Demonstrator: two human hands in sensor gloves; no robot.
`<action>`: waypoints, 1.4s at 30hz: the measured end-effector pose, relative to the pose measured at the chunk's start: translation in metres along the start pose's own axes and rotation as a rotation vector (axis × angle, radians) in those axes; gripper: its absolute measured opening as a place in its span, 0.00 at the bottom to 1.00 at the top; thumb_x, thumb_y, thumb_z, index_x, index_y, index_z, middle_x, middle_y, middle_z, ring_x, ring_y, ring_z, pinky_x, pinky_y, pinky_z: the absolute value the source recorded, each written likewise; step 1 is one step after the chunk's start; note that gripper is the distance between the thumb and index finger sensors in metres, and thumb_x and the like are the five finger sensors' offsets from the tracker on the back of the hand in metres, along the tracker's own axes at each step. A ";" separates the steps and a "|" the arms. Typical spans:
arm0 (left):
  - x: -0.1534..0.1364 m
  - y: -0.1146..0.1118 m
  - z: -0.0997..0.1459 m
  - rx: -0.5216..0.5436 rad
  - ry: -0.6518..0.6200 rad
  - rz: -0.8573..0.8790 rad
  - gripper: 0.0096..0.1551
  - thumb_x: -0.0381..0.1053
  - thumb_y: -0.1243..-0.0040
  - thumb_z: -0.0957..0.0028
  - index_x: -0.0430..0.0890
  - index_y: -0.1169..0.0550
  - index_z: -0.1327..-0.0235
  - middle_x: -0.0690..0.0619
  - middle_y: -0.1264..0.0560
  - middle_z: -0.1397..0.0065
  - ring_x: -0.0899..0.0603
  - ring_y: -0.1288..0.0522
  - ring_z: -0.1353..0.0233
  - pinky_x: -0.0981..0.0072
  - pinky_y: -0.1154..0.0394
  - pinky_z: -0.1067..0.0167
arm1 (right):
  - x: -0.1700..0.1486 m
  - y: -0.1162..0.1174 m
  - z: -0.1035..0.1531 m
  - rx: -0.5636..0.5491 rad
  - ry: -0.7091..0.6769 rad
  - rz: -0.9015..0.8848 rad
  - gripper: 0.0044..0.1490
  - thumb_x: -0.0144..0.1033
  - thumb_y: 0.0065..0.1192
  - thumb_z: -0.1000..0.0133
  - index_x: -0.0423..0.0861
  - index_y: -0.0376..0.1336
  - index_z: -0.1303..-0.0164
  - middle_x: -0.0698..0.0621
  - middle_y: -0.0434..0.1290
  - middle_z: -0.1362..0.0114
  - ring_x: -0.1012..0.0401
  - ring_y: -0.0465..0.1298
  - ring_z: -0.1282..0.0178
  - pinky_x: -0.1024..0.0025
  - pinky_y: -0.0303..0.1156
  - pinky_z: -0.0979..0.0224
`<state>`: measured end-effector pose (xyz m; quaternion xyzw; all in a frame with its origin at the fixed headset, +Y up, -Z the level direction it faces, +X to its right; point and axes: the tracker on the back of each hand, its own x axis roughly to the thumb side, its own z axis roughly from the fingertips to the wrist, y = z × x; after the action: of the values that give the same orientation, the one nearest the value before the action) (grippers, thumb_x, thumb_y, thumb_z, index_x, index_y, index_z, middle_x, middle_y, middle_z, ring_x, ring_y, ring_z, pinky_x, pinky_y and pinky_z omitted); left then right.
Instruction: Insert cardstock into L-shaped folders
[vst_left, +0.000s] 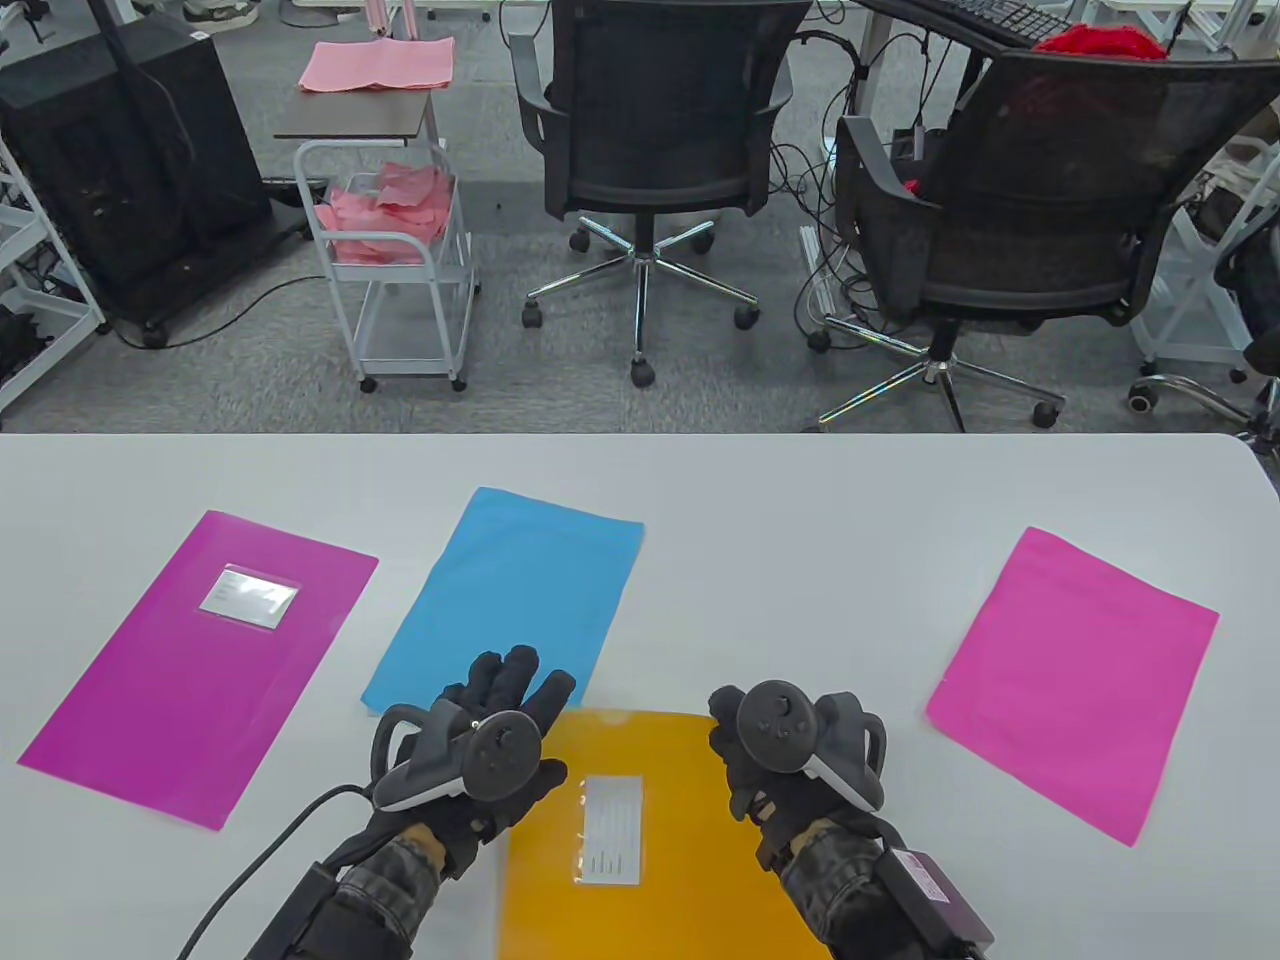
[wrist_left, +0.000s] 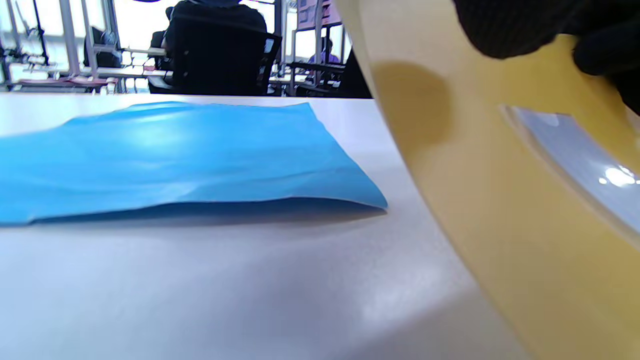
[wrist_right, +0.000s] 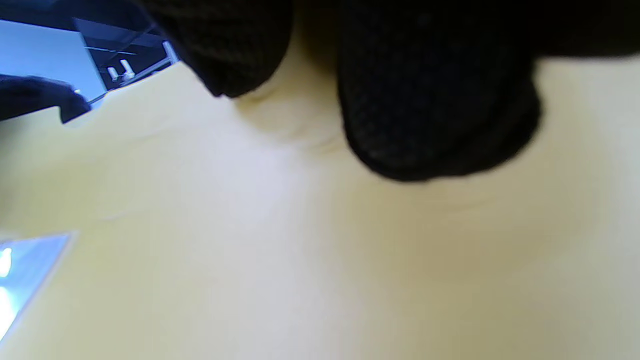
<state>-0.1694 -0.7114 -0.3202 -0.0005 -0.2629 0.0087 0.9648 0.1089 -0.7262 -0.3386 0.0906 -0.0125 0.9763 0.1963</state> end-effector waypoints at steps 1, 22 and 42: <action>0.003 0.000 0.001 0.004 -0.016 -0.024 0.48 0.68 0.41 0.51 0.55 0.45 0.22 0.38 0.50 0.18 0.22 0.42 0.21 0.28 0.37 0.35 | -0.003 0.000 0.000 0.003 0.015 -0.002 0.29 0.43 0.65 0.60 0.48 0.62 0.49 0.40 0.76 0.57 0.57 0.82 0.80 0.67 0.80 0.80; -0.014 0.000 0.004 0.248 0.235 0.752 0.20 0.50 0.37 0.54 0.48 0.18 0.49 0.48 0.14 0.53 0.45 0.08 0.62 0.52 0.15 0.64 | 0.016 0.012 -0.003 0.224 -0.252 -0.267 0.45 0.42 0.63 0.56 0.52 0.45 0.31 0.40 0.58 0.28 0.52 0.81 0.64 0.61 0.81 0.66; -0.060 -0.066 0.021 -0.430 0.094 1.770 0.75 0.90 0.63 0.51 0.42 0.81 0.34 0.25 0.56 0.21 0.18 0.43 0.21 0.26 0.41 0.32 | -0.059 -0.016 -0.016 0.254 -0.059 -0.709 0.27 0.47 0.64 0.60 0.44 0.66 0.55 0.42 0.77 0.63 0.61 0.81 0.85 0.71 0.79 0.85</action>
<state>-0.2308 -0.7789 -0.3323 -0.3822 -0.1228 0.6966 0.5946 0.1657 -0.7328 -0.3654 0.1409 0.1351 0.8386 0.5086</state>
